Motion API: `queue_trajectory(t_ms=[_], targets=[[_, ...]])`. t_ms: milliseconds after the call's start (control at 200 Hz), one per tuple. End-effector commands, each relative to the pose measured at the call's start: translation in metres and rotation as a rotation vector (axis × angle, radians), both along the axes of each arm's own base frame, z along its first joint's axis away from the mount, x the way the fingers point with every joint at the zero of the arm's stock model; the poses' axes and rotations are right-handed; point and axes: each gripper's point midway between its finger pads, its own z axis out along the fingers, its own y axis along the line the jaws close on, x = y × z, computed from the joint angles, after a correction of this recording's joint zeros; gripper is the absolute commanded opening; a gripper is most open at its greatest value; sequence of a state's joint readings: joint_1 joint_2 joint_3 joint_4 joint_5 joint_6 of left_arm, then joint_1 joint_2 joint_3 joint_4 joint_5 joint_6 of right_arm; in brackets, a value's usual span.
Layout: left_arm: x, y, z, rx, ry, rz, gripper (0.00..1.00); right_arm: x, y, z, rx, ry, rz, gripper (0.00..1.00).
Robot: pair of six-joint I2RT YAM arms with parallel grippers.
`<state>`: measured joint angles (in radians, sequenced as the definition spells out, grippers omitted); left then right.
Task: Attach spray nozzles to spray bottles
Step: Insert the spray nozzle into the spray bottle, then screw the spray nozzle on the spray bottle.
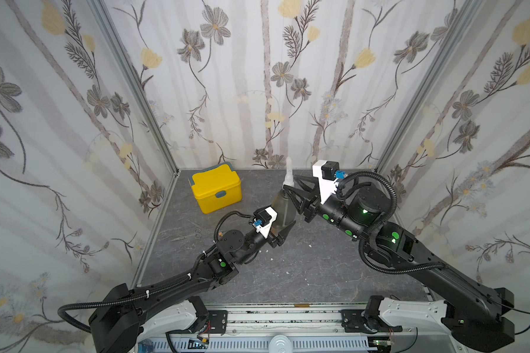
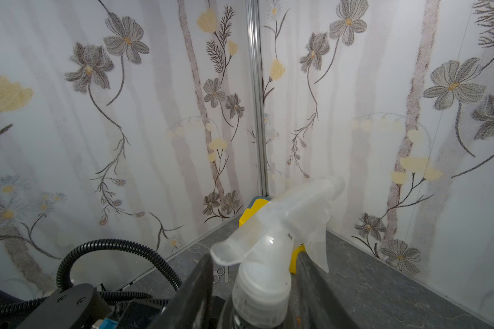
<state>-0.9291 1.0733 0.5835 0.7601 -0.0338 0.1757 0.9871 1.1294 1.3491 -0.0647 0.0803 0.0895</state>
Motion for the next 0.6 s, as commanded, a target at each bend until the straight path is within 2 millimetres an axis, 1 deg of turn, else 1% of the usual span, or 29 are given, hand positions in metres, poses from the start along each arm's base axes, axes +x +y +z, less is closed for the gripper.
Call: queue_trajectory(t_ms=[0,195,360,515,595], targets=[[0.0,0.002,0.013,-0.033,-0.026,0.008,0.72,-0.006,0.002,-0.006,-0.016,0.021,0.029,0.46],[0.001,0.003,0.013,-0.034,-0.027,0.014,0.72,-0.018,-0.003,-0.007,-0.009,0.02,0.053,0.44],[0.002,0.003,0.011,-0.027,-0.031,0.019,0.72,-0.026,-0.011,-0.011,-0.032,0.034,0.063,0.48],[-0.001,0.0,0.011,-0.024,-0.027,-0.006,0.71,-0.029,-0.024,-0.015,-0.071,0.037,0.037,0.48],[-0.004,-0.004,0.011,-0.02,-0.024,-0.03,0.71,-0.024,-0.037,-0.012,-0.08,0.015,-0.01,0.45]])
